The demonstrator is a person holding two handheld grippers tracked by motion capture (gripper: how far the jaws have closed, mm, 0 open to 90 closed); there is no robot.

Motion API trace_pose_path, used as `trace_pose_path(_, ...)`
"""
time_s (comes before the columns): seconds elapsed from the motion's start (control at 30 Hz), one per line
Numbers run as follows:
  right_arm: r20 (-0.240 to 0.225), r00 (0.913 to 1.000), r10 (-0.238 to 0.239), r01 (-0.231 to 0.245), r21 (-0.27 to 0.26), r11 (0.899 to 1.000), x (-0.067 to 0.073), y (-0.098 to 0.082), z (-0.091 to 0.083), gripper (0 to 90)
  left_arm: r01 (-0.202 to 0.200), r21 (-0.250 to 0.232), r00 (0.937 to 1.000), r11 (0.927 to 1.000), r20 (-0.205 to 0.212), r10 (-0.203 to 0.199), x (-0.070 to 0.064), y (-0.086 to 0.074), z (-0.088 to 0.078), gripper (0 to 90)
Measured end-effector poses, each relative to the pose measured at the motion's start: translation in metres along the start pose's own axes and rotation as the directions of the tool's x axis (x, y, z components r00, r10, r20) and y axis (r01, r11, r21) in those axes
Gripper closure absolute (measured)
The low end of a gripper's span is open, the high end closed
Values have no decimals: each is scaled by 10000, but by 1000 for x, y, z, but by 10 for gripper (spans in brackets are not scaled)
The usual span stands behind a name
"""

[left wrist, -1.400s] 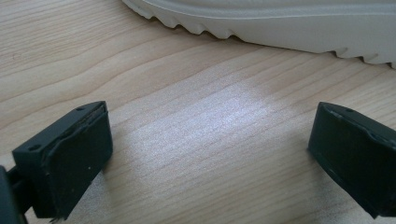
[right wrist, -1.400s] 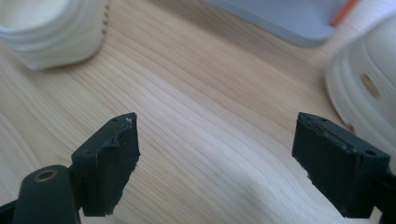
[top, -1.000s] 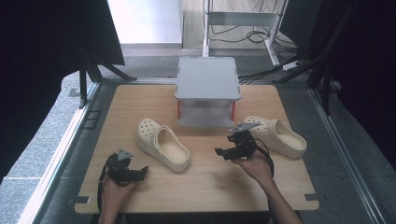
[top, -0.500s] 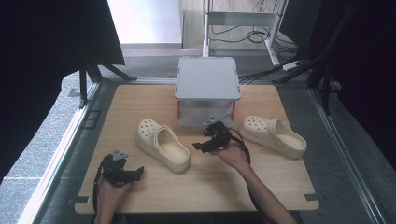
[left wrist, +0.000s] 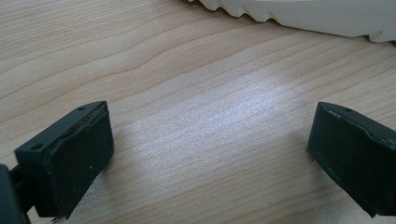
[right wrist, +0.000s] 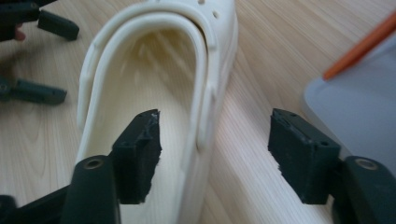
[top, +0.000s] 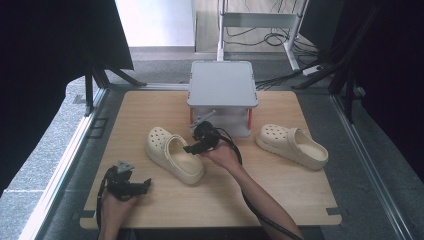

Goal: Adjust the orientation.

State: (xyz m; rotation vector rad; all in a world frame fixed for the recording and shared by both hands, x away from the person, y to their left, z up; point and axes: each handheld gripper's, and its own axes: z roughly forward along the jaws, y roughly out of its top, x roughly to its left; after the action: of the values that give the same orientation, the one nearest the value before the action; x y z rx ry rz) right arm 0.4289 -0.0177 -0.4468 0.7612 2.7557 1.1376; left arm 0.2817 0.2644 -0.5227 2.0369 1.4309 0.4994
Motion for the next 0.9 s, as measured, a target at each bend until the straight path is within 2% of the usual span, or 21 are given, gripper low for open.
trace_pose_path(0.17, 140, 9999, -20, 16, 343, 9994, 3, 13, 17, 452, 6, 6, 10000, 10000, 6, -6, 0, 0, 0, 2)
trace_pose_path(0.27, 360, 9993, -107, 88, 509, 9987, 5, 20, 27, 540, 10, 4, 10000, 10000, 6, -10, 0, 0, 0, 2)
trace_pose_path(0.3, 497, 9987, -116, 86, 605, 9981, 5, 23, 32, 632, 8, 4, 10000, 10000, 5, -8, 0, 0, 0, 2)
trace_pose_path(0.37, 557, 9984, 95, -129, 618, 9980, 6, 26, 34, 741, -9, -7, 10000, 10000, -16, 9, 0, 0, 0, 2)
trace_pose_path(0.4, 557, 9984, 95, -129, 618, 9980, 6, 26, 34, 741, -6, -3, 10000, 10000, -6, 6, 0, 0, 0, 2)
trace_pose_path(0.43, 596, 9977, 318, -359, 698, 9969, 6, 27, 34, 758, -7, -2, 10000, 10000, -4, 7, 0, 0, 0, 2)
trace_pose_path(0.5, 768, 9966, 295, -358, 827, 9959, 8, 28, 33, 767, -12, 4, 10000, 10000, -5, 12, 0, 0, 0, 2)
trace_pose_path(0.67, 630, 9965, 540, -599, 960, 9936, 10, 29, 27, 770, 11, -3, 10000, 10000, 0, -11, 0, 0, 0, 2)
trace_pose_path(0.73, 564, 9968, 573, -627, 985, 9932, 11, 29, 22, 771, -16, 21, 10000, 10000, -2, 16, 0, 0, 0, 2)
trace_pose_path(0.77, 518, 9977, 437, -487, 995, 9938, 14, 29, 14, 772, -16, 21, 10000, 10000, -2, 16, 0, 0, 0, 2)
trace_pose_path(0.9, 271, 9982, 538, -560, 900, 9944, 19, 26, 1, 772, 5, 7, 10000, 10000, 11, -5, 0, 0, 0, 2)
